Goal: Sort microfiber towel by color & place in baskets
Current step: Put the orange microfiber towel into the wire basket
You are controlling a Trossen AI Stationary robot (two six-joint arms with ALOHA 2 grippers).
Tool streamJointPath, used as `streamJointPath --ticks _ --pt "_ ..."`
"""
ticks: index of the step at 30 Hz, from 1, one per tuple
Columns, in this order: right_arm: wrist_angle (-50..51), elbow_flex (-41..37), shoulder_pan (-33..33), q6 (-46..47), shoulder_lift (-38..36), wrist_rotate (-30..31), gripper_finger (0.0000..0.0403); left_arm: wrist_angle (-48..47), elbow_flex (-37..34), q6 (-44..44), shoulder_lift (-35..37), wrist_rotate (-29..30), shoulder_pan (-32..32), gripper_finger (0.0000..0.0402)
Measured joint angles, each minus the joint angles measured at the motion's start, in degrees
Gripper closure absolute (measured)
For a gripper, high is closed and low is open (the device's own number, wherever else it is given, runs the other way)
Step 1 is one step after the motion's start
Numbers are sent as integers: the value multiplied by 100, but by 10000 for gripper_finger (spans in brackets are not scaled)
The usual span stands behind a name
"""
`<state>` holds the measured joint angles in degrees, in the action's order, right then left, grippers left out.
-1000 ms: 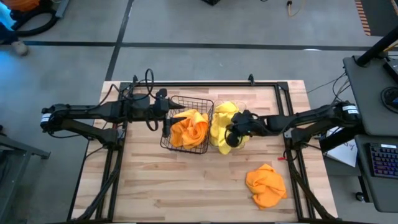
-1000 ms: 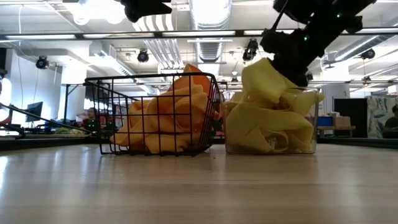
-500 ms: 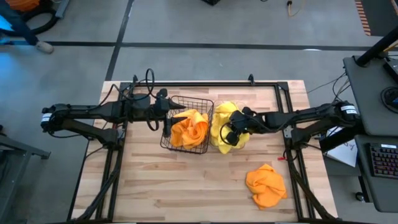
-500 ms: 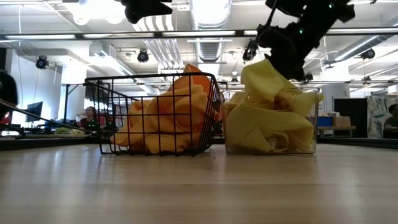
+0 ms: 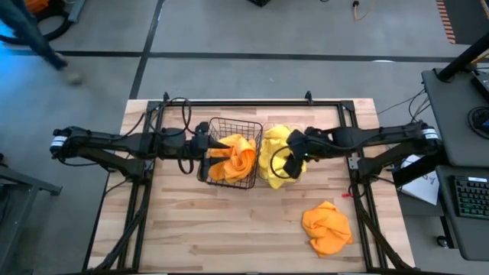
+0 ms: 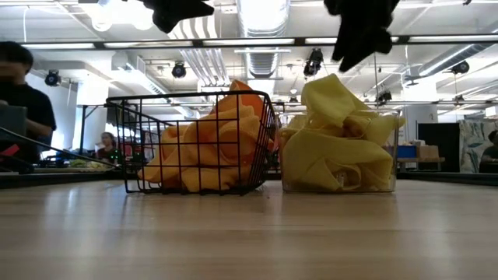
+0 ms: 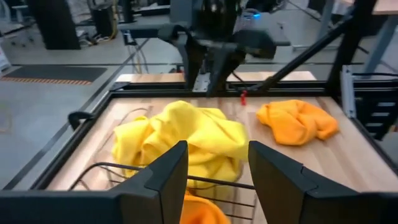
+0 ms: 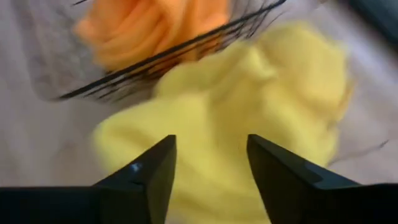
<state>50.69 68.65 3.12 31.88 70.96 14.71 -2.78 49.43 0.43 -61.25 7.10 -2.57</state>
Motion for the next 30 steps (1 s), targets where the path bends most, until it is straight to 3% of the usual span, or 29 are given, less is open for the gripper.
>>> streamJointPath --ticks 3,8,16,23,30 --pt "524 308 302 545 -2 -586 191 34 -42 -13 57 2 -173 250" --pt "1176 358 1116 1679 32 -1164 187 262 -54 -98 119 2 -515 250" --pt "1402 -91 2594 4032 228 -1351 182 1960 -642 -101 154 -10 -1220 250" --pt "1268 -793 3585 5866 371 -1748 142 2616 -999 -416 157 276 -1445 250" --pt "-173 -1588 3955 6270 772 -1923 114 2636 -982 -553 154 294 -1465 250"
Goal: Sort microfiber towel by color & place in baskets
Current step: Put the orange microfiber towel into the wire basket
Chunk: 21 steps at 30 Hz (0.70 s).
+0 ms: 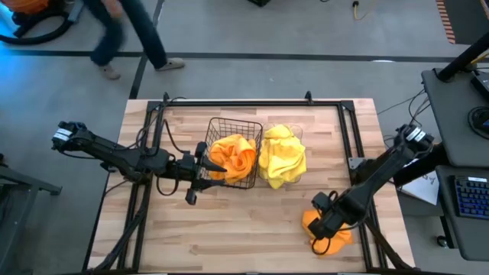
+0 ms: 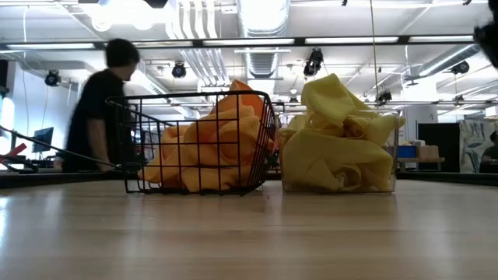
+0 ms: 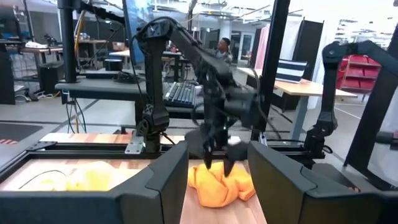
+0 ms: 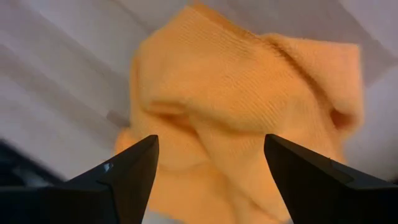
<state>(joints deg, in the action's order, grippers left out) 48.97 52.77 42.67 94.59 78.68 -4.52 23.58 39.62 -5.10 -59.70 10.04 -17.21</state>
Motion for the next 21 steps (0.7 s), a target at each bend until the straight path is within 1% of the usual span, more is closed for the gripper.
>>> streamJointPath --ticks 4,7,10,12,15,16,18,21 --pt "-162 -164 7 10 509 -50 115 11 0 0 0 7 2 250" --pt "-170 -148 7 -68 830 -111 139 4 0 0 0 9 2 250" --pt "-193 -54 7 -157 1008 -144 196 -5 0 0 0 9 2 250" --pt "-178 -29 7 -199 1091 -148 251 -17 4 0 0 11 7 250" --pt "-190 -17 7 -363 1136 -148 346 -64 4 2 0 11 7 250" --pt "-194 -17 7 -447 1131 -148 370 -68 4 2 0 11 7 251" --pt "-194 -17 7 -619 1051 -159 382 -111 4 2 9 11 7 251" --pt "-162 113 7 -991 712 -167 389 -167 7 2 53 11 7 251"
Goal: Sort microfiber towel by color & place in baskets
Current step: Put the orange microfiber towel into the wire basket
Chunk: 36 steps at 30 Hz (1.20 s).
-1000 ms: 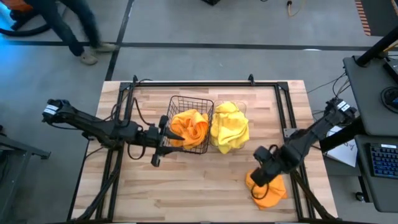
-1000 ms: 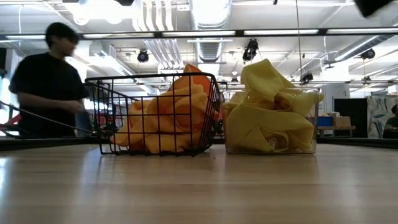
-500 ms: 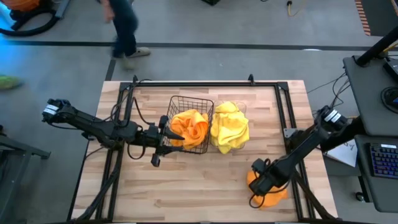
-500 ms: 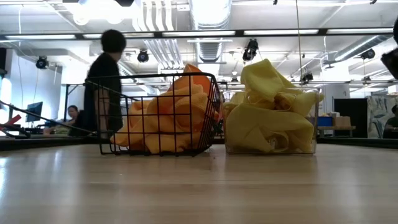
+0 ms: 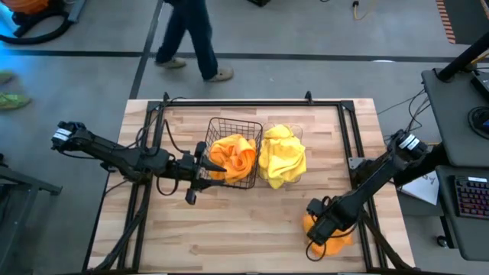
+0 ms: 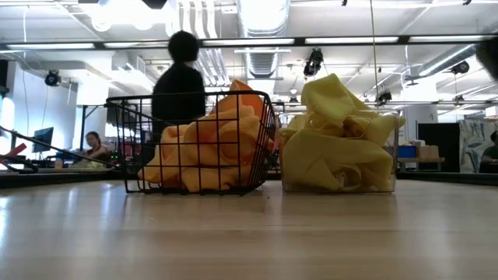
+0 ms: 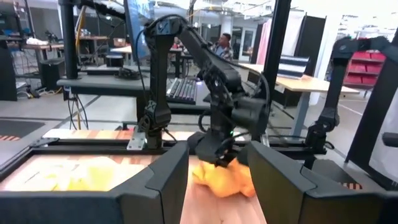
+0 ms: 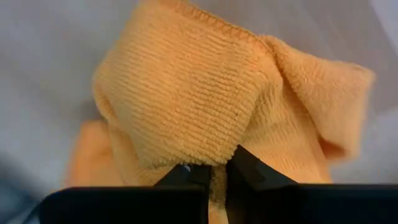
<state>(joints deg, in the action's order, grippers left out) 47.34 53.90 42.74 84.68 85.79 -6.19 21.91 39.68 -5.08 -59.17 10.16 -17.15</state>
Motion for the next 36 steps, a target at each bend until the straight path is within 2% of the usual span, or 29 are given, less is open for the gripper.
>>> streamJointPath --ticks 3,6,10,15,17,20,24,29,36 --pt "-57 285 1 -582 -463 298 391 -36 2 5 107 2 0 251" --pt "-517 623 -95 -1487 -908 1058 392 -154 2 53 250 2 0 251" --pt "-1672 1023 -434 -3423 -1356 2174 392 -306 4 158 412 153 0 251" --pt "-3590 1370 -984 -6662 -1453 2291 393 -375 4 379 499 500 0 251" --pt "-3933 1477 -1252 -7647 -1416 2319 393 -387 4 446 549 558 0 251" --pt "-4550 1501 -1770 -8626 -1291 2617 393 -444 4 457 676 598 0 251" --pt "-5165 1374 -2630 -9117 -1014 2629 393 -822 4 460 956 611 0 251" --pt "-5407 1258 -3527 -9164 -523 2570 393 -1352 4 446 1302 1097 -2 251" --pt "-5603 1244 -4169 -8727 354 2555 380 -1660 4 409 1395 1300 0 251"
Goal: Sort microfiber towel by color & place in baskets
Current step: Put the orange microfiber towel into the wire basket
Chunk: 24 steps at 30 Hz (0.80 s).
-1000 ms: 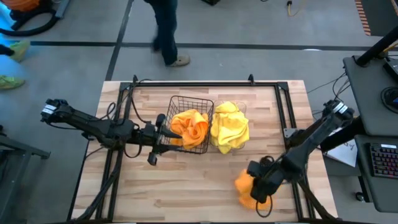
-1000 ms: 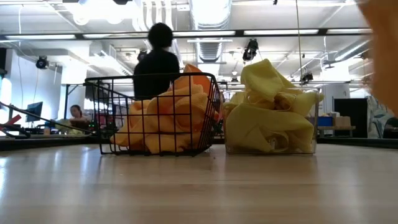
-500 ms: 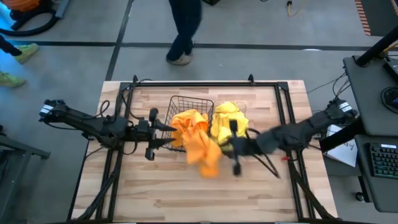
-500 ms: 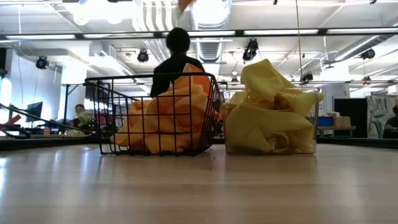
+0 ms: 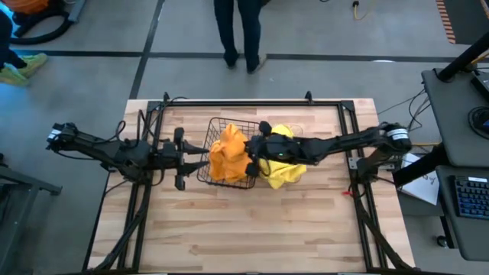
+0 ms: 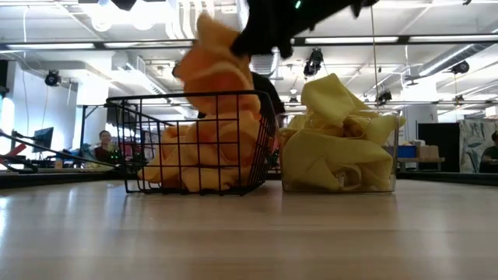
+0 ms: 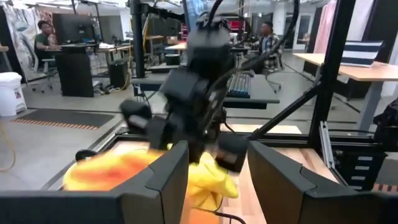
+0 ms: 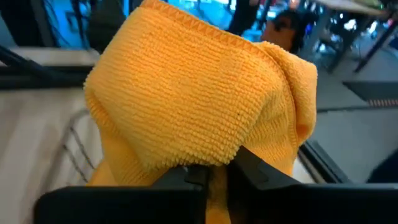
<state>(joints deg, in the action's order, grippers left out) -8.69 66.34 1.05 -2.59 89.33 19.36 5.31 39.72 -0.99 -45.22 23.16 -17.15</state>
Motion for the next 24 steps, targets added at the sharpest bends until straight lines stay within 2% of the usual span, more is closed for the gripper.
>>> streamJointPath --ticks 9,18,20,24 --pt "226 222 -185 -38 546 -181 288 -45 -2 37 -319 55 10 251" --pt "1921 741 -157 215 205 -184 190 -32 -2 -24 -612 286 224 265" --pt "2228 813 -152 276 68 -181 175 -30 -2 -40 -677 121 315 280" --pt "2693 818 -117 458 -349 -151 157 32 -4 -72 -947 -740 600 327"
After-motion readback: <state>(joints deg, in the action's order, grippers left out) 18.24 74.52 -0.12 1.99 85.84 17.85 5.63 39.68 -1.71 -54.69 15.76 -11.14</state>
